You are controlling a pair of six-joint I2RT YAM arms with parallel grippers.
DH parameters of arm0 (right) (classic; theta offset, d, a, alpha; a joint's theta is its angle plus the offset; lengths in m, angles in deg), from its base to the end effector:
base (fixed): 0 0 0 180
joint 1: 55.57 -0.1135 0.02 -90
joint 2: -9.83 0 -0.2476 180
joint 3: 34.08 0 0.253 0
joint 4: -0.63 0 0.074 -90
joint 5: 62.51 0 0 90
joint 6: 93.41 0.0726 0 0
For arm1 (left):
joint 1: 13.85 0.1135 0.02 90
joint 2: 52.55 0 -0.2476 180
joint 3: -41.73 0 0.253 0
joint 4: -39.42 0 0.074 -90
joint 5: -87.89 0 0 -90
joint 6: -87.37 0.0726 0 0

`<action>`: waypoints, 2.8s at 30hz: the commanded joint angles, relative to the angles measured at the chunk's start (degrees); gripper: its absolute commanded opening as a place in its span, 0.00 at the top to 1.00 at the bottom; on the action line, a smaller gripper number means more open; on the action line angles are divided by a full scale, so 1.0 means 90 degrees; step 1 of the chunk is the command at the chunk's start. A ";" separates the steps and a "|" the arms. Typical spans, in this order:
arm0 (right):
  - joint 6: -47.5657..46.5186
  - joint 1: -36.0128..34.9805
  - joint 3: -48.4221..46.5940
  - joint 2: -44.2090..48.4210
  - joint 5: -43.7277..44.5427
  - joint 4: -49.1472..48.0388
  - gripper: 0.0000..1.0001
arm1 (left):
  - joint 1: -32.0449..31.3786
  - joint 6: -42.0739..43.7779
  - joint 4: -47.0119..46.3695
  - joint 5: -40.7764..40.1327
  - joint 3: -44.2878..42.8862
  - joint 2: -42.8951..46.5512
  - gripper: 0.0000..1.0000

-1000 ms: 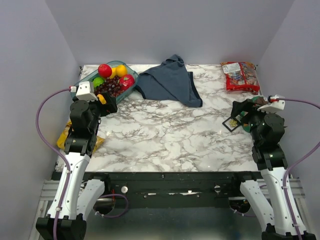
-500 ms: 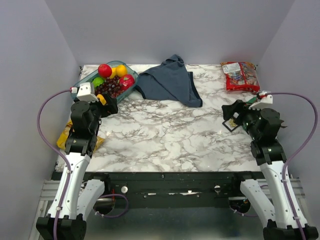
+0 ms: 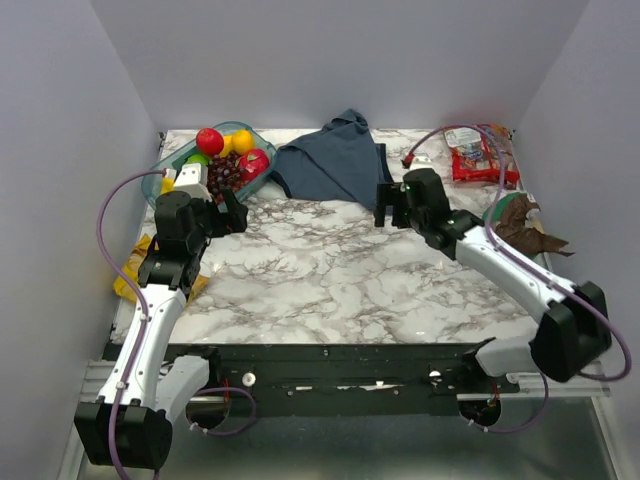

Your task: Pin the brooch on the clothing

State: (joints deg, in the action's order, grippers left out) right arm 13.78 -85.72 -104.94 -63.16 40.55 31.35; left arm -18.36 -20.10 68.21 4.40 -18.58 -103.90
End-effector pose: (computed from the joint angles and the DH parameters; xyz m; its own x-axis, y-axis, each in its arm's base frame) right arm 0.2867 0.1475 0.2624 -0.5442 0.0168 -0.8388 -0.1720 0.9763 0.1312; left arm 0.2513 -0.0281 0.2967 -0.3780 -0.2694 -0.8858 0.0744 0.9448 -0.3191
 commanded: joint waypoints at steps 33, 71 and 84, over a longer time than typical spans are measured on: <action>-0.0250 0.0215 -0.4246 -0.5571 0.0455 0.1139 0.24 | 0.0013 -0.0109 -0.0093 0.0850 -0.0175 -0.0495 0.01; 0.1625 -0.2030 0.0648 0.0043 -0.0778 0.1401 0.99 | -0.1890 -0.0060 -0.0141 0.1337 -0.0185 -0.1530 0.03; 0.1781 -0.2451 0.0226 -0.0113 -0.0974 0.1080 0.26 | -0.2320 0.0056 -0.0308 0.1222 -0.0379 -0.1774 0.03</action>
State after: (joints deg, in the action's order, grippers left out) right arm 28.65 -107.34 -104.40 -63.94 31.67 40.94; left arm -36.17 -21.04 66.11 16.55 -18.98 -119.79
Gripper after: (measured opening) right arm 0.464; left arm 0.973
